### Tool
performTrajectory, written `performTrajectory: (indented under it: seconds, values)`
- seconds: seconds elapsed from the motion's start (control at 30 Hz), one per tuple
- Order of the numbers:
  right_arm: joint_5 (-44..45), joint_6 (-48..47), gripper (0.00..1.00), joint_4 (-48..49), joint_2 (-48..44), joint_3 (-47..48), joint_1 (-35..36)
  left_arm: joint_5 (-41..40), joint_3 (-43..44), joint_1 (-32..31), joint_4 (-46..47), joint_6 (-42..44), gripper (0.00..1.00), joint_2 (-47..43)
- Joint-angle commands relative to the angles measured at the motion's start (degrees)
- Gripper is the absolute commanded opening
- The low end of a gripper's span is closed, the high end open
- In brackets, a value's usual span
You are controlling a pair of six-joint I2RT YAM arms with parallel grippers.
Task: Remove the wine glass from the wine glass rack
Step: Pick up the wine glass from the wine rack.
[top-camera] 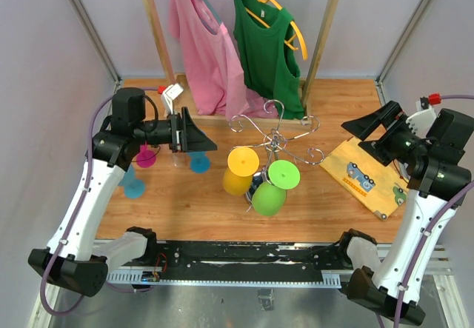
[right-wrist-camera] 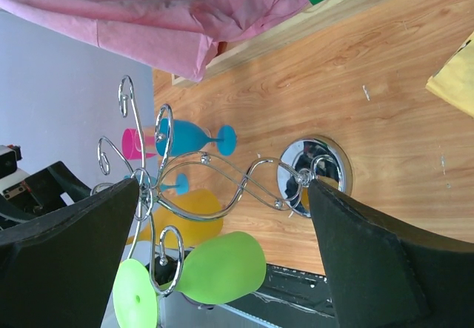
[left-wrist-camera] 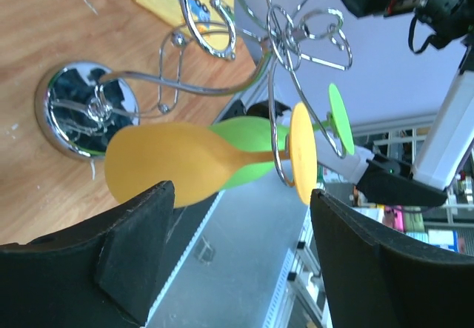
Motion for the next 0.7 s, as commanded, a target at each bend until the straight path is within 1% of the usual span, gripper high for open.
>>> performTrajectory:
  seconds: [0.0,0.13,0.27,0.33,0.4,0.43,0.5,0.67]
  values:
    - [-1.22,-0.82,0.98,-1.44,-1.25,-0.48,-0.76,-3.72,-1.81,-0.18,9.67,-7.85,0.79,-2.62]
    - [-1.66,0.07,0.98,-1.4,-0.9,-0.14,0.19,-5.39,-2.16,-0.18,9.7,-7.9,0.8,-4.28]
    - [-2.61,1.21,0.99,-0.97,-0.12,-1.12,1.16,-2.84,-4.96,-0.2,10.0,-9.7,0.79,-6.03]
    - [-0.39,1.08,0.98,-0.86,-1.08,-0.7,1.17,-1.77,-7.5,-0.2,11.19,-11.58,0.79,-8.67]
    - [1.0,3.55,0.99,-0.31,-2.7,-0.85,1.12,-1.24,-11.23,-0.18,14.7,-17.0,0.78,-11.84]
    - [0.72,5.11,0.99,0.79,-3.88,-1.79,1.17,-1.64,-12.06,-0.27,15.8,-18.2,0.78,-12.98]
    - [0.47,7.28,0.99,2.47,-6.2,-3.97,1.17,-1.75,-12.6,-0.28,16.95,-18.18,0.78,-14.05]
    - [0.45,7.43,0.98,-0.38,-8.54,-3.34,1.2,-2.16,-15.01,-0.73,19.25,-20.9,0.77,-16.15]
